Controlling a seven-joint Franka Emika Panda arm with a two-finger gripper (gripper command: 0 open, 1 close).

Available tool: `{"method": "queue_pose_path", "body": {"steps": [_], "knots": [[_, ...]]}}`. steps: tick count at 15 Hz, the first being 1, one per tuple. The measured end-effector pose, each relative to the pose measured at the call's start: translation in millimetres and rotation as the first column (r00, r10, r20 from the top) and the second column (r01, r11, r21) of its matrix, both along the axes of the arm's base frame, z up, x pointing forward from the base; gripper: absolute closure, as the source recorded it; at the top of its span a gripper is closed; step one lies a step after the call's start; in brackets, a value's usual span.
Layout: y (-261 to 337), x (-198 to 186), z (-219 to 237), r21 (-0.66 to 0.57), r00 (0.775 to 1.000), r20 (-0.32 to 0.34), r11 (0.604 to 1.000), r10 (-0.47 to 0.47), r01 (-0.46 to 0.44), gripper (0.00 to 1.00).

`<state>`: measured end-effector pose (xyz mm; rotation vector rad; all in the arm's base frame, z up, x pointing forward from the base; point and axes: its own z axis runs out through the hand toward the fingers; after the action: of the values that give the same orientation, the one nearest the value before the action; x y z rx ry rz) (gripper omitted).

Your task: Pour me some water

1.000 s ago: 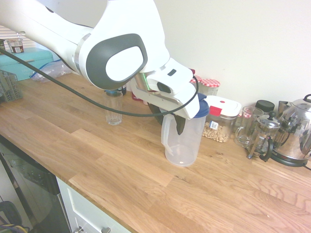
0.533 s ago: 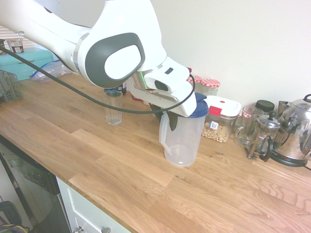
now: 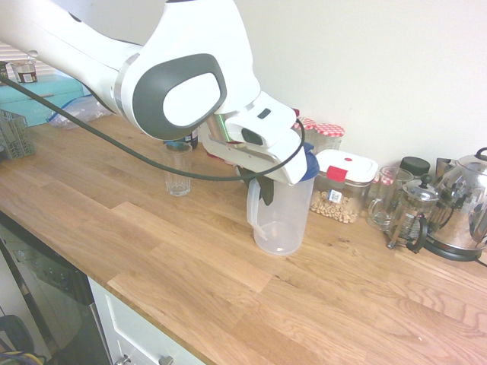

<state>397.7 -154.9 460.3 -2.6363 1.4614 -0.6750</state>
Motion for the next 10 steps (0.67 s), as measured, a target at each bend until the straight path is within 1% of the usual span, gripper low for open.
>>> {"method": "queue_pose_path", "body": {"steps": [2, 4, 6, 7, 8, 10], "knots": [[1.0, -9.8, 11.4, 0.022, 0.999, -0.036, 0.999, 0.028, -0.027, 1.0], [7.7, -24.1, 48.9, 0.017, 0.997, -0.046, 0.998, 0.065, -0.064, 1.0], [26.9, -38.4, 93.0, -0.002, 0.991, -0.043, 0.992, 0.125, -0.125, 1.0], [41.4, -42.4, 112.0, -0.015, 0.983, -0.045, 0.984, 0.177, -0.178, 1.0], [58.6, -43.2, 128.6, -0.027, 0.97, -0.048, 0.971, 0.237, -0.239, 1.0], [91.8, -37.1, 148.2, -0.045, 0.932, -0.07, 0.933, 0.355, -0.358, 1.0]]}}
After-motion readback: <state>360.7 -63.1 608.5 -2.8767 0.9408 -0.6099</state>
